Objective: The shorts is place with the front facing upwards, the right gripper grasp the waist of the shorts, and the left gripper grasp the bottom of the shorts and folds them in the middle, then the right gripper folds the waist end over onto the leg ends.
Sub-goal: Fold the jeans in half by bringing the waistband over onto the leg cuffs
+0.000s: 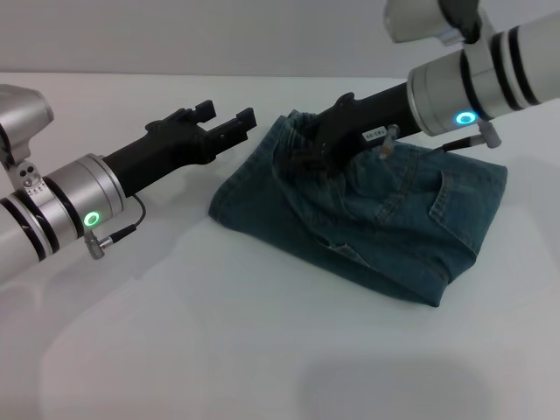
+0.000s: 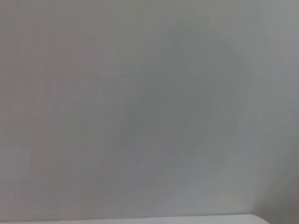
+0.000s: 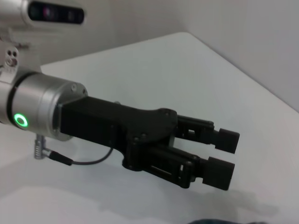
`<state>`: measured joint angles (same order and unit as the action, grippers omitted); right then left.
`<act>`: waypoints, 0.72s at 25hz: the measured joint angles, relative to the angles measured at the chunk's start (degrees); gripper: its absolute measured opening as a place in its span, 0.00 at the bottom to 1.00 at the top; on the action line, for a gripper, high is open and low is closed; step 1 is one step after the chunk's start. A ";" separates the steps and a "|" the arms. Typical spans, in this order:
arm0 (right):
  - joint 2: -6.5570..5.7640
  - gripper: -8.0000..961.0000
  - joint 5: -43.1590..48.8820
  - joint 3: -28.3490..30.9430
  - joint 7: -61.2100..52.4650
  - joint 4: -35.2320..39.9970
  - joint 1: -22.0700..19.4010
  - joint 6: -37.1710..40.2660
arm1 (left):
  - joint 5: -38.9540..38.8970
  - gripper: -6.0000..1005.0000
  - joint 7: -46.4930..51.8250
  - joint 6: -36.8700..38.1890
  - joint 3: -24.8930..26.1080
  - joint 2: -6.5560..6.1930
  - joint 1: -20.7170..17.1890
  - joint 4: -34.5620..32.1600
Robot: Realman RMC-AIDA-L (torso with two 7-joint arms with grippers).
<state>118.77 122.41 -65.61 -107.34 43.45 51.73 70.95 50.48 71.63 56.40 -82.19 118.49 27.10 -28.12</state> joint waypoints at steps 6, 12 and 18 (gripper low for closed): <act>0.14 0.37 -0.38 -2.34 0.72 -0.12 0.17 -3.40 | -0.04 0.81 -1.21 -1.05 0.01 -0.11 0.12 0.62; 0.15 0.50 -2.66 -6.46 2.07 0.15 0.05 -7.31 | -0.04 0.81 -2.34 -1.54 0.02 -0.06 0.20 0.63; 0.16 0.50 -2.81 -10.43 2.61 0.82 -0.41 -11.41 | -0.04 0.81 -2.48 -2.14 -0.14 -0.03 0.39 0.62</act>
<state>118.92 119.60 -76.04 -104.73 44.27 51.32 59.54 50.44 69.14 54.26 -82.34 118.46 27.49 -27.49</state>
